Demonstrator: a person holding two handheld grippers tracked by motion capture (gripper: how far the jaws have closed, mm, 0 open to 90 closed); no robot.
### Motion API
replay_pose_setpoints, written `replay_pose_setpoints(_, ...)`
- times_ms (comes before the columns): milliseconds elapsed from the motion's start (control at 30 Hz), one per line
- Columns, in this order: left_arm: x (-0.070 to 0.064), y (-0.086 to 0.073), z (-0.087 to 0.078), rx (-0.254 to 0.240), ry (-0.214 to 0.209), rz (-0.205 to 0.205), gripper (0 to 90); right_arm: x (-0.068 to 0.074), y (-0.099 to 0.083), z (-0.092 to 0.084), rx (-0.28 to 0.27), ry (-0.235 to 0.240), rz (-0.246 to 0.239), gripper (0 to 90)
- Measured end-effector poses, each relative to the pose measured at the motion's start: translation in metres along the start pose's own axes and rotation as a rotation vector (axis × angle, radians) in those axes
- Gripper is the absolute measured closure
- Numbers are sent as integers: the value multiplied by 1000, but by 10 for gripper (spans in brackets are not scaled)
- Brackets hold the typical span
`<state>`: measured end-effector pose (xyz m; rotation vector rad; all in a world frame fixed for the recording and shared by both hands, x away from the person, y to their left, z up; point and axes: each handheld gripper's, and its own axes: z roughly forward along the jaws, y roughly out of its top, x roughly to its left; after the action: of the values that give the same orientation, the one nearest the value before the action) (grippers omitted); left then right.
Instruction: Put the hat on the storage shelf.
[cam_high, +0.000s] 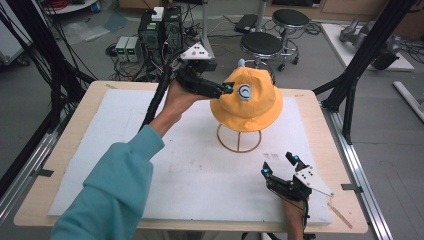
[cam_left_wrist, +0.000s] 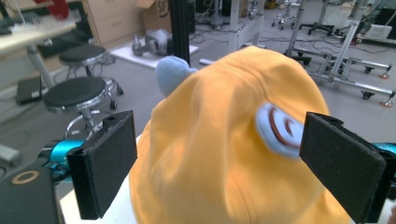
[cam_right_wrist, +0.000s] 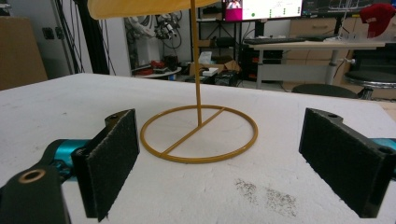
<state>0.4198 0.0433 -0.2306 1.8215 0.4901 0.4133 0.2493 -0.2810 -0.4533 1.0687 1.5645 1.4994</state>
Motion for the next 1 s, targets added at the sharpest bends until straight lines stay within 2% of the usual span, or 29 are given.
replay_pose_setpoints(100,-1,-13,-18,8,-6,24,109,0,0,0,5,-1,1,111)
replay_pose_setpoints(167,0,-25,-34,20,9,32,109,0,0,0,3,-1,-1,111)
replay_pose_setpoints(267,1,-42,-60,-14,17,23,110,0,0,0,1,-1,-7,111)
replay_pose_setpoints(367,0,-72,-91,-42,41,22,110,0,0,0,3,-1,-6,111)
replay_pose_setpoints(433,0,-91,-107,-43,76,28,110,1,0,0,2,-1,-9,111)
replay_pose_setpoints(533,1,-130,-133,-55,117,4,110,1,0,0,6,-2,-11,111)
replay_pose_setpoints(633,5,-173,-156,-48,157,-40,110,1,0,1,6,-3,-13,111)
replay_pose_setpoints(733,7,-203,-170,-36,184,-76,110,1,0,1,9,-6,-14,111)
replay_pose_setpoints(800,8,-222,-182,-49,203,-99,110,1,0,1,10,-8,-13,111)
replay_pose_setpoints(867,8,-234,-189,-51,222,-100,110,1,0,1,10,-9,-15,111)
replay_pose_setpoints(933,7,-245,-197,-89,236,-105,110,1,0,1,10,-9,-17,112)
replay_pose_setpoints(1000,6,-252,-203,-104,247,-97,110,1,0,2,13,-6,-19,111)
